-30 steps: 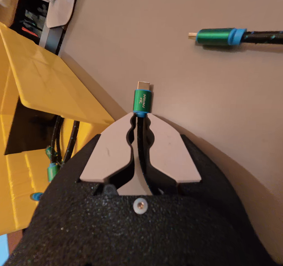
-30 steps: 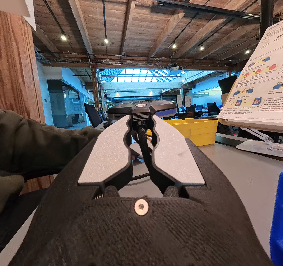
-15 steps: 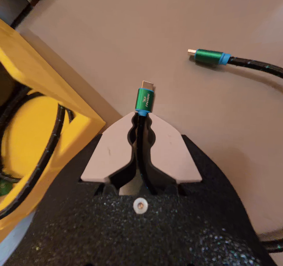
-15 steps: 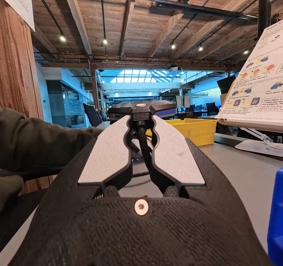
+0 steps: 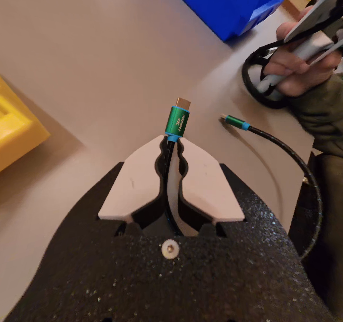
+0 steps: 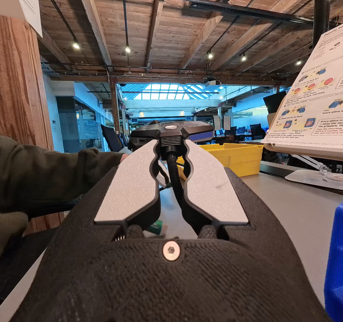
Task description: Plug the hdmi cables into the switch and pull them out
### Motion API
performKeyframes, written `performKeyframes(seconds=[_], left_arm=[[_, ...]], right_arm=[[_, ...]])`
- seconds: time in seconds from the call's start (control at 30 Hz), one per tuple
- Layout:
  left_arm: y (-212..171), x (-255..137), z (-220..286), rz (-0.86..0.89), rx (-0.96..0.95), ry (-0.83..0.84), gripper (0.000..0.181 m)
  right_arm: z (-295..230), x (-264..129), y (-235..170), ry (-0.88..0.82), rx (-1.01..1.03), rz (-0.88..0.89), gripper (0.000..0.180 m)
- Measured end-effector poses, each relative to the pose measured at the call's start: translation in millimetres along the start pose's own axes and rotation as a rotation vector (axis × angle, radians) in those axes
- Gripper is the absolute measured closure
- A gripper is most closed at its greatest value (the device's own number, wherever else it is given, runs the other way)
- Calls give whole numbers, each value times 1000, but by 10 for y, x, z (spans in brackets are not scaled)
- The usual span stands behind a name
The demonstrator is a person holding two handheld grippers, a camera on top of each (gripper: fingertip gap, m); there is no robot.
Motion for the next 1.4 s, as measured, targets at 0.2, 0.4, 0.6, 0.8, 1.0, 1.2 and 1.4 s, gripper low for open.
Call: performKeyframes(seconds=[0.2,0.4,0.6,0.8,1.0,1.2,1.4], left_arm=[[-92,98,-103,-26,262,214,171],[-136,214,-84,-93,416,324,162],[-91,250,-58,-132,594,429,149],[-77,302,-52,-184,698,477,158],[-59,327,-84,-199,651,492,160],[-43,325,-97,-185,673,525,161],[-37,297,-93,-161,467,388,162]], right_arm=[[-9,5,-15,3,-10,-13,157],[-8,3,-12,3,-9,-10,157],[-9,3,-12,6,-8,-10,157],[-11,1,-11,7,-8,-9,157],[-18,3,-14,11,-7,-10,157],[-37,14,-37,22,-18,-32,157],[-98,28,-65,59,-46,-63,157]])
Point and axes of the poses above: each gripper's, where its closed fingertips meet, x out along the fingers, y out of its top, z = x × y across the jaws, the point moved 2 cm from there along -x, back along the fingers, and after that the axes turned 2 degrees about -x, right-handed, at the moved point
